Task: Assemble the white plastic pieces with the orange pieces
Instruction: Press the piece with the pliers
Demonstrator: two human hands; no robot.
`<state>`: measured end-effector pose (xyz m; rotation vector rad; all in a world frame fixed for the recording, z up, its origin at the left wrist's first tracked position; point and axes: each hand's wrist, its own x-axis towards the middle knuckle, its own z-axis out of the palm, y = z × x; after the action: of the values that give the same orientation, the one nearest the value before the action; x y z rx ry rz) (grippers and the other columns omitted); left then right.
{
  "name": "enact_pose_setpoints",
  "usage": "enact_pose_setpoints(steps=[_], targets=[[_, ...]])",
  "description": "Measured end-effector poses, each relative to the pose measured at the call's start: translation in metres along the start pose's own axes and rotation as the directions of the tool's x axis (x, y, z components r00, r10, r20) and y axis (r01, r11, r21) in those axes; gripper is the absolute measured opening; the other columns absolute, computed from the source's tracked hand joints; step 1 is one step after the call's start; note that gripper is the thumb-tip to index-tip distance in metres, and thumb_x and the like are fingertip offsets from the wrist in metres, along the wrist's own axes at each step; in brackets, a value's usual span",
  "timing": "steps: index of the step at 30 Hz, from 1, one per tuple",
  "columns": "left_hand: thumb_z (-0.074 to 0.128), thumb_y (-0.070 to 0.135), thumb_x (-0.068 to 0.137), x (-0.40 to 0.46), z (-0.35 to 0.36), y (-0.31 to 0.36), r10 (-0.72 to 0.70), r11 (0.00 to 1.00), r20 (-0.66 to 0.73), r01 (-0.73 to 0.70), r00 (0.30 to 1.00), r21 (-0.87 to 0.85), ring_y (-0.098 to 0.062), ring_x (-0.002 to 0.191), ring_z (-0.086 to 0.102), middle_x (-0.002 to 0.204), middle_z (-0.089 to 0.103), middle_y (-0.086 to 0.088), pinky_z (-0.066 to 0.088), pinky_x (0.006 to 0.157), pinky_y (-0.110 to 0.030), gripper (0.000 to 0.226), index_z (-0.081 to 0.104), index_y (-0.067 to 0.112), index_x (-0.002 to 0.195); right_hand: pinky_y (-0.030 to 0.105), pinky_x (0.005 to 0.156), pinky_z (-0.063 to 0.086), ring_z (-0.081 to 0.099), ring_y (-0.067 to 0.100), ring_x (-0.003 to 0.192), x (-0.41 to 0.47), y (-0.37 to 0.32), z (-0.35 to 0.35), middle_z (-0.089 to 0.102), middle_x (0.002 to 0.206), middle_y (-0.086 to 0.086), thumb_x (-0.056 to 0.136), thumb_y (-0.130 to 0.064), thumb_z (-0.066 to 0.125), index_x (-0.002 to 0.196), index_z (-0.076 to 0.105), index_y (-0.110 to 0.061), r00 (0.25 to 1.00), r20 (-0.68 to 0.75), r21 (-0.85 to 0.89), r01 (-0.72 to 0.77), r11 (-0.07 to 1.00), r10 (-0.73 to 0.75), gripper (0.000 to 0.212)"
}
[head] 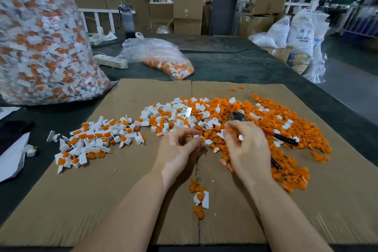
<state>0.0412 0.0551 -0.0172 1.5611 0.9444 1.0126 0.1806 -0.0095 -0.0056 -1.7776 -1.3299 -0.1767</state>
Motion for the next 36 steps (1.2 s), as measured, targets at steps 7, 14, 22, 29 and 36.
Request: enact_pose_setpoints(steps=[7,14,22,29,36], targets=[[0.064,0.012,0.087,0.009,0.004,-0.001,-0.065,0.995,-0.030,0.063,0.997,-0.071,-0.002,0.058,0.057,0.064,0.063,0.002,0.049,0.064,-0.016,0.012,0.066,0.024,0.090,0.059,0.109,0.011,0.029,0.031,0.134,0.048,0.038,-0.032,0.037,0.142,0.010,0.086,-0.053,0.048,0.131,0.040,-0.017,0.709,0.374,-0.642,-0.267,0.719,0.598,0.058],[0.062,0.008,0.088,0.014,0.005,0.001,-0.178,0.957,-0.075,0.155,0.981,-0.245,0.002,0.054,0.061,0.055,0.065,0.010,0.050,0.057,-0.013,0.011,0.066,0.016,0.095,0.055,0.105,0.025,0.030,0.033,0.129,0.052,0.040,-0.026,0.038,0.137,0.012,0.084,-0.060,0.046,0.122,0.046,-0.017,0.771,0.351,-0.672,-0.187,0.716,0.531,0.057],[0.062,0.005,0.087,0.015,0.003,0.002,-0.233,0.902,-0.080,0.185,0.969,-0.391,-0.005,0.054,0.060,0.061,0.064,0.002,0.053,0.061,-0.018,0.010,0.065,0.009,0.096,0.027,0.062,0.036,0.047,0.013,0.077,0.040,-0.002,-0.044,0.051,0.092,0.001,0.095,-0.041,0.038,0.092,0.043,-0.018,0.880,0.410,-0.388,-0.070,0.919,0.241,0.024],[0.062,0.001,0.086,0.015,0.003,0.005,-0.277,0.867,-0.108,0.199,0.955,-0.457,-0.013,0.062,0.057,0.074,0.063,-0.010,0.052,0.067,-0.024,0.012,0.064,0.006,0.097,0.027,0.054,0.027,0.039,0.014,0.058,0.020,-0.035,-0.047,0.041,0.069,0.002,0.098,-0.033,0.037,0.072,0.044,-0.013,0.691,0.700,-0.125,-0.128,0.984,0.179,0.034],[0.061,0.001,0.087,0.015,0.004,0.005,-0.297,0.875,-0.152,0.205,0.943,-0.439,-0.012,0.062,0.056,0.075,0.062,-0.008,0.053,0.063,-0.021,0.014,0.064,0.003,0.101,0.030,0.056,0.027,0.036,0.017,0.063,0.018,-0.041,-0.044,0.037,0.070,0.005,0.099,-0.029,0.033,0.073,0.043,-0.011,0.615,0.760,-0.089,-0.221,0.971,0.210,0.033]])
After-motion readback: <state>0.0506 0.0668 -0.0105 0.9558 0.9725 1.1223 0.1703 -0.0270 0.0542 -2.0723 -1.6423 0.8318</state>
